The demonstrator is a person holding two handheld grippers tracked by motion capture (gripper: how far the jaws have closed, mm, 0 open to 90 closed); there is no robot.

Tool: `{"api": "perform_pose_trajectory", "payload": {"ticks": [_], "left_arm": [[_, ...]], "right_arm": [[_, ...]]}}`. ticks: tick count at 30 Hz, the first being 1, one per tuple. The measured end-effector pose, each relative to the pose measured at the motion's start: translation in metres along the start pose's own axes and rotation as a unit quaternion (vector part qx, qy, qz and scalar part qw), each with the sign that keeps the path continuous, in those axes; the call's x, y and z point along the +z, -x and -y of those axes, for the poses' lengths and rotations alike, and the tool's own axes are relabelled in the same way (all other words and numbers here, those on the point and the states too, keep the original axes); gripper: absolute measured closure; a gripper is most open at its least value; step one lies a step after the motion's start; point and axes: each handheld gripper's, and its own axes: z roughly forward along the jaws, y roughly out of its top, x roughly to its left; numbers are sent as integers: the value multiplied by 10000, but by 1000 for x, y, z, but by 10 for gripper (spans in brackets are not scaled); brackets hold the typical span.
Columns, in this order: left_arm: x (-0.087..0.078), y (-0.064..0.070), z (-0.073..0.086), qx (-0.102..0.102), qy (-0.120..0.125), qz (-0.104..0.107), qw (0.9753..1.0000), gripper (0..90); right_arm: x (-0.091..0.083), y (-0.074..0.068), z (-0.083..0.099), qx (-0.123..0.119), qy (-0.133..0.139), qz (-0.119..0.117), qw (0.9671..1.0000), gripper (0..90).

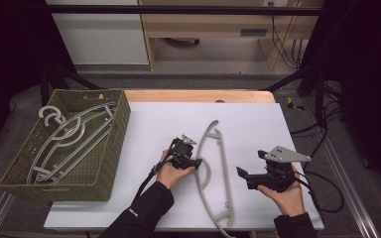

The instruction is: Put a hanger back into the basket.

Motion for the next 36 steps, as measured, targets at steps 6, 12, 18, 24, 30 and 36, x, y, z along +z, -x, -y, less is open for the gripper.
{"api": "perform_pose_trajectory", "payload": {"ticks": [6, 12, 18, 24, 30, 36], "left_arm": [[9, 5, -3, -20, -146, -130, 9998, 557], [12, 10, -9, -86, -238, -266, 9993, 607], [13, 15, -13, -160, -462, -351, 9982, 622], [14, 20, -14, -228, -542, -602, 9965, 652], [13, 19, -16, -576, -568, -652, 9946, 733], [12, 19, -17, -648, -544, -782, 9933, 763]], "right_arm": [[0, 1, 0, 41, -8, 5, 10000, 93], [-2, 2, 0, 49, 9, 13, 10000, 93], [-2, 2, 0, 52, -8, 16, 10000, 92], [-2, 2, 0, 68, -19, 10, 10000, 90], [-2, 2, 0, 74, -31, 1, 10000, 88], [-3, 2, 0, 71, -50, 1, 10000, 88]]}}
